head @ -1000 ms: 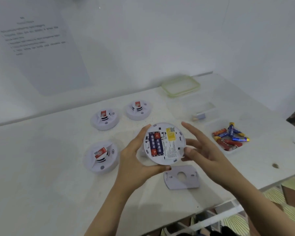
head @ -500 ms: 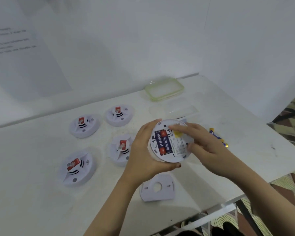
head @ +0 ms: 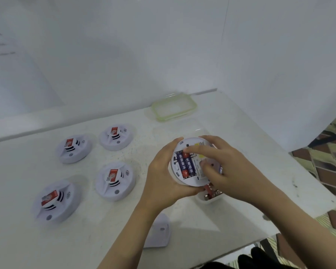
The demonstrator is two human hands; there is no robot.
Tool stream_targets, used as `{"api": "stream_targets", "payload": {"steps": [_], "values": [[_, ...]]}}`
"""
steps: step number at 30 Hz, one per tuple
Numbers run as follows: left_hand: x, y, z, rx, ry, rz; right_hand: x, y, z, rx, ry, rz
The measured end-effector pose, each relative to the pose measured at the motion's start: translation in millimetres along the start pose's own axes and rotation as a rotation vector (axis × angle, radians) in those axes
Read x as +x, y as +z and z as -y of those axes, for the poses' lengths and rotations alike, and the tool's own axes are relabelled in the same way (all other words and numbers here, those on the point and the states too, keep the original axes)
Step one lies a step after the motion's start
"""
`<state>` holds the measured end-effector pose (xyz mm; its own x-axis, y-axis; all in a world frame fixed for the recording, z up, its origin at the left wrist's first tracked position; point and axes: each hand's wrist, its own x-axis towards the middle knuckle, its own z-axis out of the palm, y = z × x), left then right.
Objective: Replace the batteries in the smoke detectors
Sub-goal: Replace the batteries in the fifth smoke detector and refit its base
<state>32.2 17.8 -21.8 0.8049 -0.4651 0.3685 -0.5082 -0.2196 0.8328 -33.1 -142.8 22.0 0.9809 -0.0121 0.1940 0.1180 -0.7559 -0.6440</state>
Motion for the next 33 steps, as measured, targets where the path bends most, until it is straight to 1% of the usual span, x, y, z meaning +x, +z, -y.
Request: {"api": "stream_targets", "payload": {"steps": [4, 9, 11, 14, 16, 18, 20, 22, 24, 26, 28, 30, 33], "values": [[5.4, 12.8, -1.2, 0.081, 0.046, -0.013, 7.2, -4.5, -8.8, 0.024, 0.030, 0.039], [9.3, 23.9, -0.9, 0.138, 0.020, -0.039, 13.4, -8.5, -21.1, 0.127, 0.006, 0.041], [11.0, 27.7, 0.4, 0.123, 0.006, -0.058, 16.0, -8.9, -25.8, 0.182, -0.010, 0.034], [13.2, 31.5, 1.7, 0.083, -0.013, -0.079, 18.9, -10.3, -27.5, 0.330, -0.060, 0.045], [13.6, 32.5, 1.0, 0.057, -0.018, -0.095, 20.0, -10.2, -28.1, 0.310, -0.092, 0.036], [14.6, 34.0, -2.6, 0.096, -0.005, -0.110, 21.4, -9.7, -27.9, 0.241, -0.113, -0.005], [16.2, 37.5, -6.8, 0.125, 0.010, -0.117, 23.0, -9.8, -27.8, 0.193, -0.156, -0.085], [17.0, 40.5, -7.7, 0.089, 0.008, -0.137, 23.7, -10.5, -28.9, 0.135, -0.210, -0.183], [17.0, 41.1, -5.1, 0.066, -0.012, -0.160, 22.7, -11.7, -31.8, 0.144, -0.248, -0.267], [17.1, 38.1, -1.1, 0.043, -0.050, -0.166, 20.6, -15.0, -35.5, 0.265, -0.228, -0.323], [17.9, 32.3, 2.0, 0.059, -0.089, -0.175, 18.8, -20.7, -42.0, 0.375, -0.164, -0.353], [19.1, 25.6, 5.3, 0.093, -0.115, -0.192, 16.5, -26.5, -51.5, 0.346, -0.126, -0.352], [19.8, 18.2, 10.4, 0.116, -0.135, -0.202, 14.9, -28.5, -68.3, 0.211, -0.079, -0.232]]}}
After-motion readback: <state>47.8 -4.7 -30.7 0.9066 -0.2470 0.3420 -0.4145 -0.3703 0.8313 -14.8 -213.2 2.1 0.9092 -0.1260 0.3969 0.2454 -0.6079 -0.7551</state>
